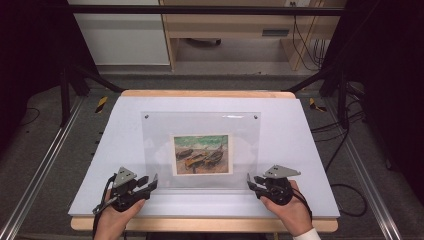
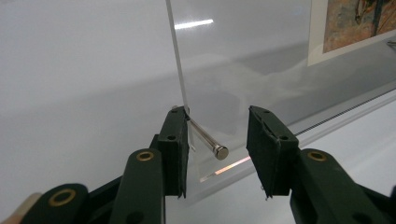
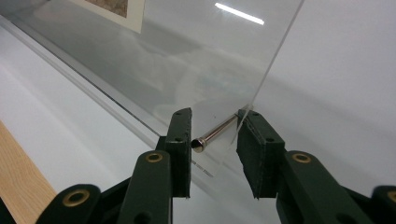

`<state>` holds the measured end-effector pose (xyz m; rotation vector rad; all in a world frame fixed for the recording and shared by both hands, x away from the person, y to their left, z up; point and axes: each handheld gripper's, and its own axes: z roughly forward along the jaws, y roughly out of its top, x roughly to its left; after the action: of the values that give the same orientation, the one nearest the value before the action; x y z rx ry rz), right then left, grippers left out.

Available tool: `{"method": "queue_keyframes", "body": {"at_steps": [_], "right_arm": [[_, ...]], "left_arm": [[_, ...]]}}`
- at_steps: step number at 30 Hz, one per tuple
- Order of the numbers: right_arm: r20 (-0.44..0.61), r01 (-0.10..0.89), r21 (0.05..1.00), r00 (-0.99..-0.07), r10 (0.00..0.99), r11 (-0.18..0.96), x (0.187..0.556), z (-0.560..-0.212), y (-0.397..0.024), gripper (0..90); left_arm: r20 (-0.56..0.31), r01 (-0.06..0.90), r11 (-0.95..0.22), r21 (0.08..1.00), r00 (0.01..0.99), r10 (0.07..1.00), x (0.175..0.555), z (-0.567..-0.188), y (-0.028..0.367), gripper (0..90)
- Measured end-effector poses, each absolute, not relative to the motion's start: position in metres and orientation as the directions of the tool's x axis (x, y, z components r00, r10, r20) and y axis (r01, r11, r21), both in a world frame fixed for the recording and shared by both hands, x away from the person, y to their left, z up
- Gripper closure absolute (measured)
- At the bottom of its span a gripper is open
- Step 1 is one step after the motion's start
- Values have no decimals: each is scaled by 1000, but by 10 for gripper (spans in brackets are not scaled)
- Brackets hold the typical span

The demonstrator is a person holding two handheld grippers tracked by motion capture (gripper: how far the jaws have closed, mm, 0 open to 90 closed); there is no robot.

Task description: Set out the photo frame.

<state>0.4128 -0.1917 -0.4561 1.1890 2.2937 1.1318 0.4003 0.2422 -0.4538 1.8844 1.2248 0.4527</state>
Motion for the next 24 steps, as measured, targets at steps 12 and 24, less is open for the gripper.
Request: {"method": "queue_keyframes", "body": {"at_steps": [12,24], "right_arm": [[69,540,767,-606,792,346,411,-457,-192,666],[73,551,753,-613,786,359,408,-461,-191,670]], "left_arm": [[-126,585,-199,786,467,875,400,-455,241,585],[-116,599,-217,771,468,876,394,-459,240,587]]}}
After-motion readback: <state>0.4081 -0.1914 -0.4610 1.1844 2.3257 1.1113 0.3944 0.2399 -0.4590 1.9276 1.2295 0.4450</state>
